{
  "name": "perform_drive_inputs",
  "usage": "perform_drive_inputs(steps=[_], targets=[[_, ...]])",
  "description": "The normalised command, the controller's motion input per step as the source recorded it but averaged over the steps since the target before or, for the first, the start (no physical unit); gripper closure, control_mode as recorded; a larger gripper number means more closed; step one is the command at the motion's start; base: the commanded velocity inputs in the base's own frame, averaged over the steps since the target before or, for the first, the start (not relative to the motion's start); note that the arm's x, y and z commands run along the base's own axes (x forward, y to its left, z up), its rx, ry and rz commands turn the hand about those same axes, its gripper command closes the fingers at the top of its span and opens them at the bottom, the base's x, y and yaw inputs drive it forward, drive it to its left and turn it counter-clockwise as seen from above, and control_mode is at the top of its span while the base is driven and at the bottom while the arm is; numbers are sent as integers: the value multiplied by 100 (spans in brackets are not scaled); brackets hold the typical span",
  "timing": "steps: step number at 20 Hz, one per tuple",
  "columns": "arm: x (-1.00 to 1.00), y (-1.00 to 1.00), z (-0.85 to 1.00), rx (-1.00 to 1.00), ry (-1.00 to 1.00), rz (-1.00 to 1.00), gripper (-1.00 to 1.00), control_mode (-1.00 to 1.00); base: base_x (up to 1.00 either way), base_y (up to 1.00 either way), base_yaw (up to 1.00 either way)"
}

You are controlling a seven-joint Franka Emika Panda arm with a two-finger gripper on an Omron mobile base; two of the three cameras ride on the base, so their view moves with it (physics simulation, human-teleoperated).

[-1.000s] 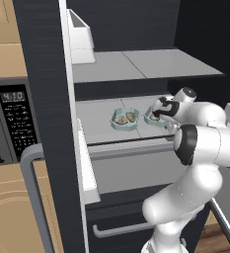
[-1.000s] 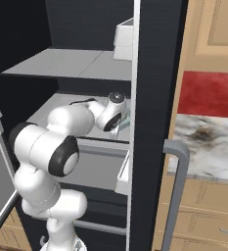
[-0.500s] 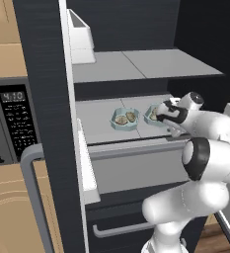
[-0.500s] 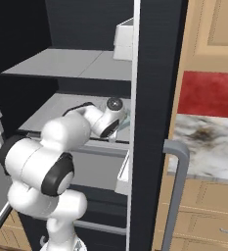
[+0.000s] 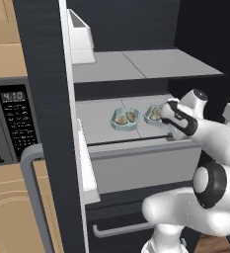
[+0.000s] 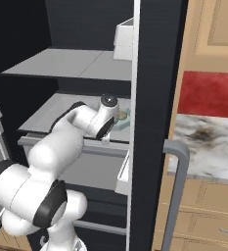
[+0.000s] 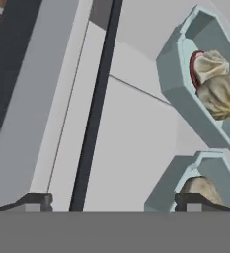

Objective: Place two dumplings into each of the tupperware containers and then place the containers in the fridge.

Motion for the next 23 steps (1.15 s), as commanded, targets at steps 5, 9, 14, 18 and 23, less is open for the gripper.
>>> perform_drive_inputs(steps=[5,9,14,18,23], targets=[[-100,45,12,-17,2,8,-100,-100,0,0,0],[-100,83,15,-29,11,12,-100,-100,0,0,0],[-100,44,41,-21,15,12,-100,-100,0,0,0],[-75,-11,59,0,13,5,-100,-100,0,0,0],[-98,-9,39,0,13,9,-100,-100,0,0,0]])
